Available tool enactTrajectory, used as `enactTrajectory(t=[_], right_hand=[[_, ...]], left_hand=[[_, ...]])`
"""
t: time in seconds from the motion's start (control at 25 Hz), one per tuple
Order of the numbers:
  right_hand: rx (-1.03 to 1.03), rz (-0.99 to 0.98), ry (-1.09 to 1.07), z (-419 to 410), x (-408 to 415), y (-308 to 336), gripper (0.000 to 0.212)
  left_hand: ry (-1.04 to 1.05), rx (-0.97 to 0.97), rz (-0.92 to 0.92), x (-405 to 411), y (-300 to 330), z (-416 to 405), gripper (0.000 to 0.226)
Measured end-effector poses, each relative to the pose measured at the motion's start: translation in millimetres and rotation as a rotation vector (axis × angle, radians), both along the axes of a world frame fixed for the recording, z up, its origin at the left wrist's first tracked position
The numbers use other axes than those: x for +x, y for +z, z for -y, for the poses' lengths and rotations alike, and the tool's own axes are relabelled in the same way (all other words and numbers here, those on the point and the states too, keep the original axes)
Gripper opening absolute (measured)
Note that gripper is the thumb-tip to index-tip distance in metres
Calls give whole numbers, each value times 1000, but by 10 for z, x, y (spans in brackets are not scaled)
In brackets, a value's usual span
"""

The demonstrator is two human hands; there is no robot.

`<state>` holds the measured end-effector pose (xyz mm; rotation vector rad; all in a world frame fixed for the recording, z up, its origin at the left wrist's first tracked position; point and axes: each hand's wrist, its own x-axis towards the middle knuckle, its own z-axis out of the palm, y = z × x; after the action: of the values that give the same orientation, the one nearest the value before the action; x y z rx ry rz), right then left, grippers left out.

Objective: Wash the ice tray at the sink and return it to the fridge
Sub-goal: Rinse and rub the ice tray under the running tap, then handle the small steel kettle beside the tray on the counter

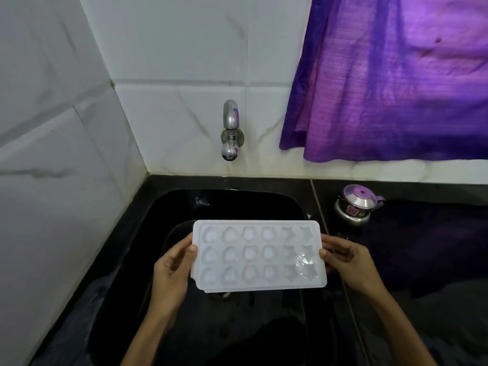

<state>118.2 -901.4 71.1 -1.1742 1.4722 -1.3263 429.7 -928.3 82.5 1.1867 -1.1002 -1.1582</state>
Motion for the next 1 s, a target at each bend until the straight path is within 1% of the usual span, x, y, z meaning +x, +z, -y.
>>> enactTrajectory(t=[0.08, 0.24, 0.36, 0.48, 0.68, 1.0], right_hand=[[52, 40, -70, -122, -86, -89, 30], [138, 122, -250, -447, -255, -277, 25], [154, 147, -329, -680, -375, -344, 21], [167, 129, -390, -900, -593, -340, 22], [173, 98, -397, -1158, -1149, -332, 26], [211, 56, -327, -1325, -2337, -336, 27]], left_hand=[[-63, 87, 10, -103, -79, -71, 28], [-137, 196, 47, -298, -195, -220, 29], [-224, 233, 77, -457, -206, -311, 29], [-303, 260, 105, -677, -261, -403, 28], [-366, 307, 129, -1189, -346, -549, 30], [-264, 290, 90, -2338, -465, -813, 27]])
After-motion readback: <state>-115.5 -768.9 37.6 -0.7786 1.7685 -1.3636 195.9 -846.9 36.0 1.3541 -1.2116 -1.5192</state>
